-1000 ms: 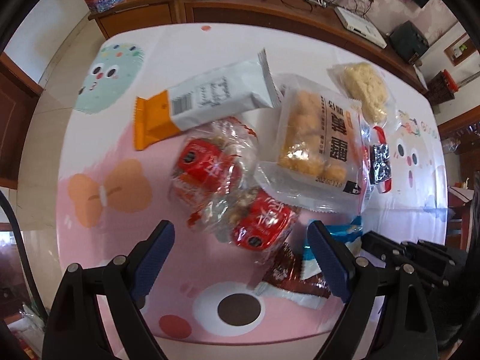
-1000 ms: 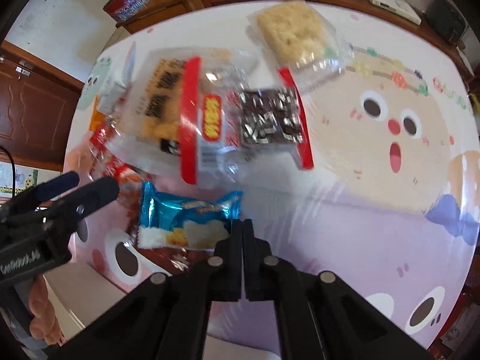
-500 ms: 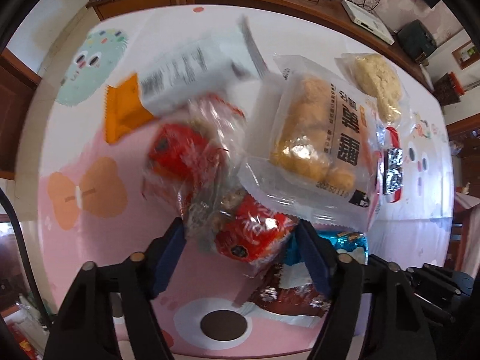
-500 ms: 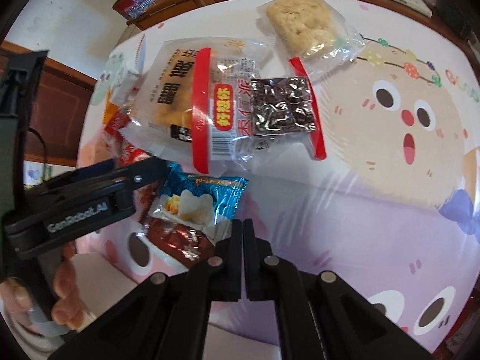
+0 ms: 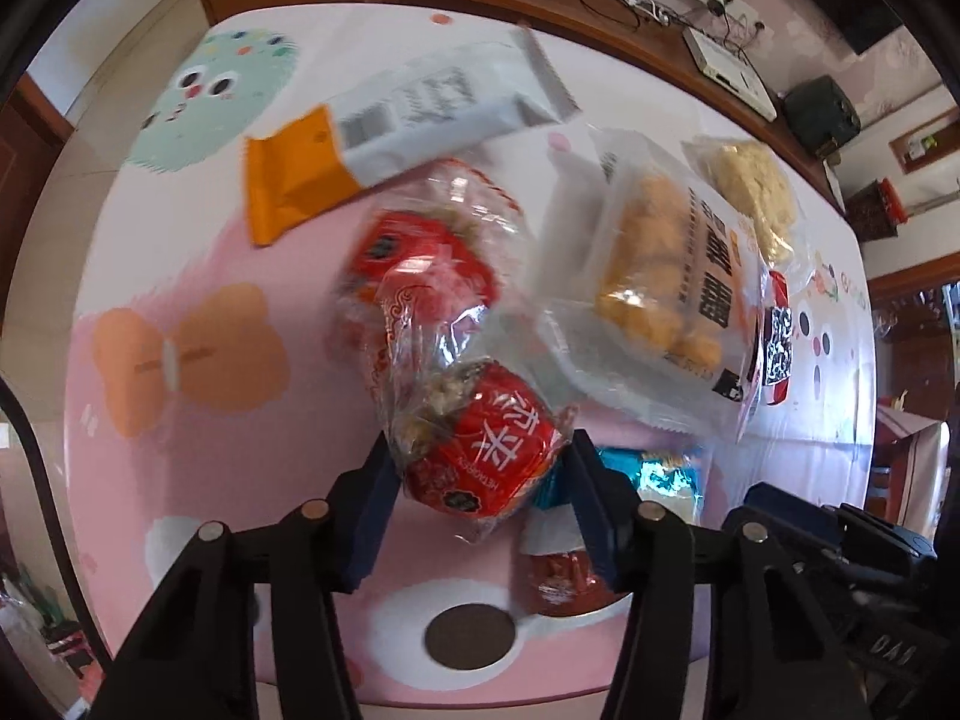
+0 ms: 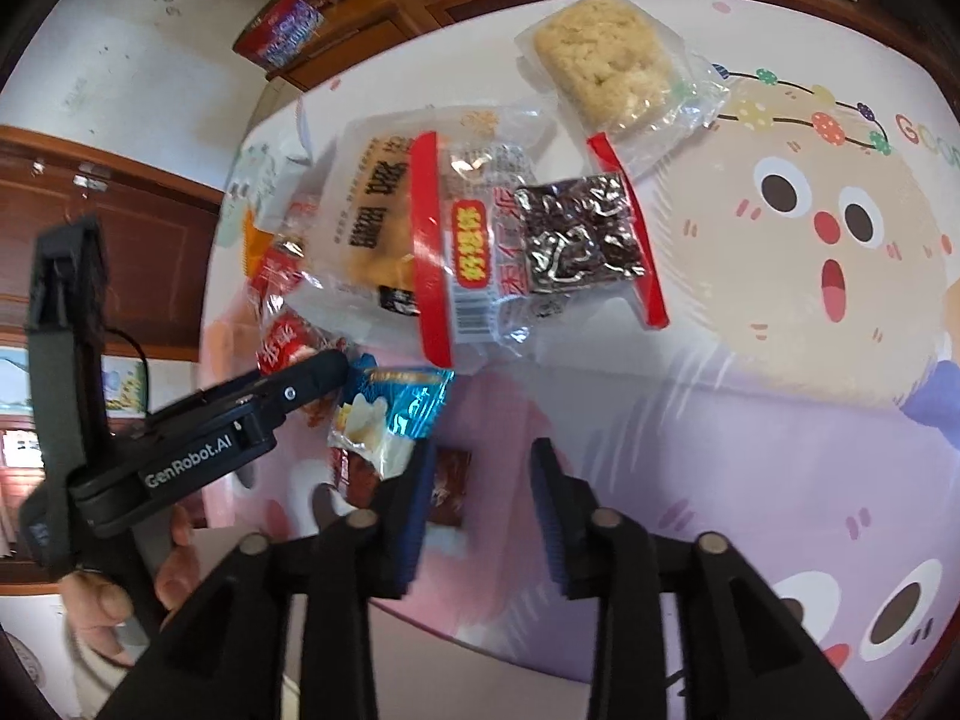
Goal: Organize snacks
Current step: 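Grasp the red-wrapped bread bag with the left tool while the right grasps a blue foil snack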
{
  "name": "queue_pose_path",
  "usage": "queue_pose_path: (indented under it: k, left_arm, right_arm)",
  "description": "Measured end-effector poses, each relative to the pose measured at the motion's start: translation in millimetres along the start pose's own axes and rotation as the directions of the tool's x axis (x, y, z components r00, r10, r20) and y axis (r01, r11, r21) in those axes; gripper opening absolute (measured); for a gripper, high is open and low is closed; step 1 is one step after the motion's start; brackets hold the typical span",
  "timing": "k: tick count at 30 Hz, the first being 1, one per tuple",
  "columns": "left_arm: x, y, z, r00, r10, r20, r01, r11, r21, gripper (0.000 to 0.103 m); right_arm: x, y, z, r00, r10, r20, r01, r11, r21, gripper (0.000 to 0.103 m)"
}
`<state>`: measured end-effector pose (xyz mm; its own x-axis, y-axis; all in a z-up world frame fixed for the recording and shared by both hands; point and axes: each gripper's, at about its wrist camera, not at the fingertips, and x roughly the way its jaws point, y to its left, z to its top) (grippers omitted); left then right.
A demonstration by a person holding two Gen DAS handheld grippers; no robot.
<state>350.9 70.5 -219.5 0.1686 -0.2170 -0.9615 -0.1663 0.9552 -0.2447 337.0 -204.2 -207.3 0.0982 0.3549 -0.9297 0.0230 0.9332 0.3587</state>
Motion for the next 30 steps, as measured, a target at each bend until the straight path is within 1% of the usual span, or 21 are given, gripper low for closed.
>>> queue_pose_path:
  k: [4, 6, 9, 12, 14, 16, 18, 19, 20, 23, 26, 30]
  left_arm:
    - [-23, 17, -7, 0.999, -0.015, 0.051, 0.016, 1.0, -0.017, 0.052]
    - [-34, 23, -10, 0.997, -0.022, 0.068, 0.023, 1.0, -0.02, 0.052]
    - [-52, 28, -18, 0.995, -0.039, 0.095, 0.041, 0.999, -0.018, 0.052]
    - [-63, 33, -27, 0.992, -0.07, 0.102, 0.071, 0.997, -0.002, 0.052]
    - [-72, 36, -33, 0.991, -0.078, 0.108, 0.077, 0.997, 0.01, 0.052]
    - [-76, 37, -37, 0.99, -0.089, 0.11, 0.088, 0.996, 0.012, 0.053]
    - [-84, 47, -45, 0.988, -0.104, 0.114, 0.104, 0.995, 0.01, 0.053]
    - [-87, 49, -46, 0.987, -0.108, 0.116, 0.108, 0.994, 0.01, 0.053]
    - [-88, 52, -48, 0.987, -0.111, 0.118, 0.111, 0.994, 0.008, 0.053]
    - [-89, 56, -51, 0.985, -0.125, 0.12, 0.127, 0.992, -0.012, 0.053]
    - [-87, 59, -52, 0.984, -0.132, 0.118, 0.136, 0.99, -0.028, 0.053]
    - [-84, 65, -55, 0.984, -0.14, 0.107, 0.144, 0.989, -0.035, 0.053]
  right_arm:
    - [-4, 8, 3, 0.999, 0.034, 0.007, -0.034, 0.999, -0.002, 0.045]
    - [-1, 16, 4, 1.0, 0.026, 0.005, -0.026, 1.0, -0.015, 0.046]
    - [8, 32, 7, 1.0, -0.005, -0.014, 0.005, 0.999, -0.052, 0.046]
    - [20, 49, 9, 0.997, -0.076, -0.03, 0.072, 0.992, -0.104, 0.046]
    - [29, 55, 9, 0.991, -0.128, -0.038, 0.123, 0.984, -0.128, 0.046]
    - [37, 61, 9, 0.987, -0.154, -0.045, 0.146, 0.979, -0.143, 0.046]
    - [46, 69, 9, 0.98, -0.19, -0.057, 0.179, 0.971, -0.16, 0.046]
    - [49, 71, 7, 0.977, -0.208, -0.057, 0.196, 0.966, -0.168, 0.048]
    - [50, 75, 7, 0.973, -0.226, -0.039, 0.215, 0.959, -0.183, 0.049]
    - [59, 88, 6, 0.958, -0.286, -0.034, 0.273, 0.938, -0.214, 0.05]
    - [59, 94, 9, 0.96, -0.279, -0.03, 0.267, 0.941, -0.207, 0.05]
    - [49, 97, 13, 0.957, -0.288, 0.013, 0.283, 0.931, -0.229, 0.05]
